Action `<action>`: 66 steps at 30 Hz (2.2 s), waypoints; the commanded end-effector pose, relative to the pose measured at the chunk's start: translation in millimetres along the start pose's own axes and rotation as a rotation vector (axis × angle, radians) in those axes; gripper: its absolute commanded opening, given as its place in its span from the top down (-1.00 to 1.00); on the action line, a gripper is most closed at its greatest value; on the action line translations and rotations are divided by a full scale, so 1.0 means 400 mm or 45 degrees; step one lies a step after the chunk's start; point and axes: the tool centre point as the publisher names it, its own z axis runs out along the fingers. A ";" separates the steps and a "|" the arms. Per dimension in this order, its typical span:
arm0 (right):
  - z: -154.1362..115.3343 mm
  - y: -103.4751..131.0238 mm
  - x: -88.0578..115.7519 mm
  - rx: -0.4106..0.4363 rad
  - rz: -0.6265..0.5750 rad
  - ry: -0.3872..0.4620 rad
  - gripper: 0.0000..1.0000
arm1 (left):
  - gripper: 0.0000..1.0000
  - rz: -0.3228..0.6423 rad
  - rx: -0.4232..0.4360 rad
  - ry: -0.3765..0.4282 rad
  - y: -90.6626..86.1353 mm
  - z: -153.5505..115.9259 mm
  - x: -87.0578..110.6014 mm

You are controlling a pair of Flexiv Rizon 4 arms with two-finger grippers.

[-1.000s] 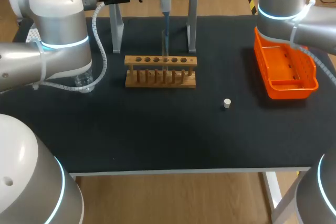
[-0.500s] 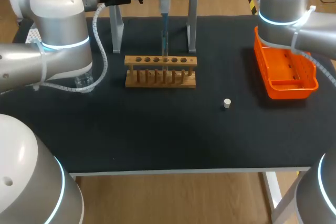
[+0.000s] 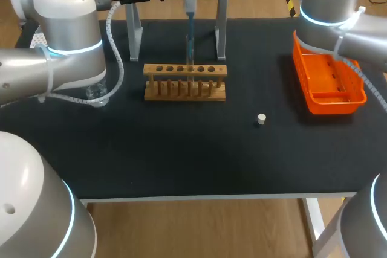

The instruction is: Invert the test tube, pick up the pipette, mount the tip to pipette, aspirate from beaker and dispense into the tube, eject the tip, return the pipette, and cap with the stopper.

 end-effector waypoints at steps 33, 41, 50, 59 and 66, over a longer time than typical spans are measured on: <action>-0.225 -0.437 0.100 0.034 -0.213 0.152 -1.00 | 1.00 -0.001 0.001 -0.004 -0.001 0.001 0.002; -0.160 -0.551 0.102 0.073 -0.132 0.191 -1.00 | 1.00 -0.001 0.001 -0.004 -0.001 0.001 0.002; -0.098 -0.611 0.096 0.128 -0.061 0.219 -1.00 | 1.00 -0.001 0.001 -0.004 -0.001 0.001 0.002; -0.054 -0.643 0.094 0.184 -0.020 0.236 -1.00 | 1.00 -0.001 0.001 -0.004 -0.001 0.001 0.002; -0.024 -0.663 0.091 0.227 0.012 0.236 -1.00 | 1.00 -0.001 0.001 -0.004 -0.001 0.001 0.002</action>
